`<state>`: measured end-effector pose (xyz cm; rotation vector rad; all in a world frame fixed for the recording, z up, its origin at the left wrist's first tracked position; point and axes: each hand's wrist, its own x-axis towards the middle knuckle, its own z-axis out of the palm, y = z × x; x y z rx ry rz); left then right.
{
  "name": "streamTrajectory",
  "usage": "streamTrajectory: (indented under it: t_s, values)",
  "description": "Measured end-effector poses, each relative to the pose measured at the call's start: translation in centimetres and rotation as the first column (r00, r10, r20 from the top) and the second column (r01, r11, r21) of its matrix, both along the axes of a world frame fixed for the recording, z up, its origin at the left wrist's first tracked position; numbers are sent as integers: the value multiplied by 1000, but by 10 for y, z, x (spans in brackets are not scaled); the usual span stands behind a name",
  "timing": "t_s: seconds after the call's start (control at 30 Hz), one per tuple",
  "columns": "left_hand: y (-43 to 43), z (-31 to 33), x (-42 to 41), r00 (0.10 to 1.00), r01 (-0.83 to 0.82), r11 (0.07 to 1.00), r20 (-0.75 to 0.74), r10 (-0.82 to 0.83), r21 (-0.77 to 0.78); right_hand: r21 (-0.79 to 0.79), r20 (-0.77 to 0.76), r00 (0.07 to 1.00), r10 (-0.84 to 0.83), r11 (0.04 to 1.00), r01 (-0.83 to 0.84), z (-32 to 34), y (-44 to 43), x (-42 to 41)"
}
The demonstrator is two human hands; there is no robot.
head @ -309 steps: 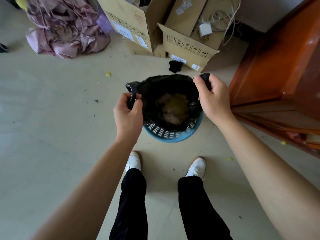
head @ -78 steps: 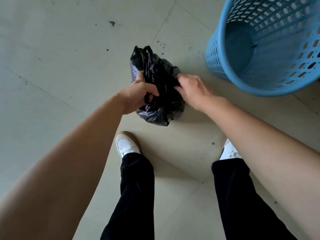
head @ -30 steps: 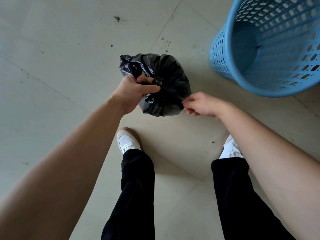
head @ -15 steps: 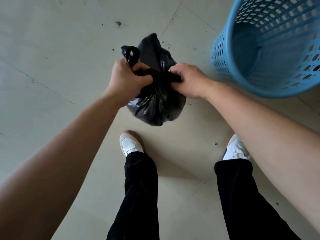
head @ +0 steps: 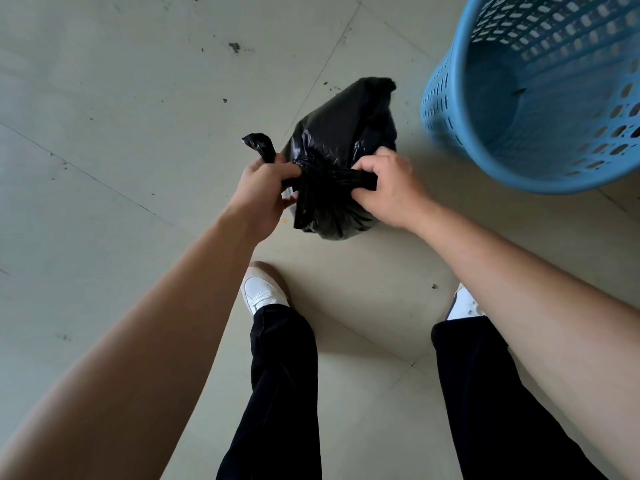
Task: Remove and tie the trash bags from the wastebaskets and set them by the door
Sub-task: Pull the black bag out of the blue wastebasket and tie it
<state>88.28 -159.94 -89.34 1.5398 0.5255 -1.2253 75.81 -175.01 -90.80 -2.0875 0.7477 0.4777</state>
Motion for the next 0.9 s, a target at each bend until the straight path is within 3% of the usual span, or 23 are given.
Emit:
streamTrajectory:
  t_s: [0.07, 0.2, 0.33, 0.47, 0.63, 0.73, 0.9]
  values:
    - [1, 2, 3, 997, -35, 995, -78, 27, -97, 15, 14, 999, -51, 999, 51, 0, -1, -1]
    - [-9, -1, -5, 998, -61, 988, -1, 62, -139, 65, -16, 996, -93, 993, 94, -4, -1, -7]
    - [-13, -6, -11, 991, 1, 996, 133, 11, -93, 175, -112, 993, -37, 983, 57, -7, -1, -14]
    - [-8, -14, -15, 976, 37, 998, 215, -46, 47, 239, -197, 976, -89, 961, 136, -11, -10, -20]
    - [1, -21, -19, 974, 8, 985, 222, -47, 171, 30, -77, 995, -66, 997, 68, -19, -21, -22]
    - [6, -21, -21, 980, -8, 993, 200, -16, 120, 117, 0, 992, -128, 985, 127, -21, -19, -13]
    - [4, -19, -21, 982, 9, 996, 186, -25, 88, 241, -4, 998, -63, 968, 62, -19, -11, -1]
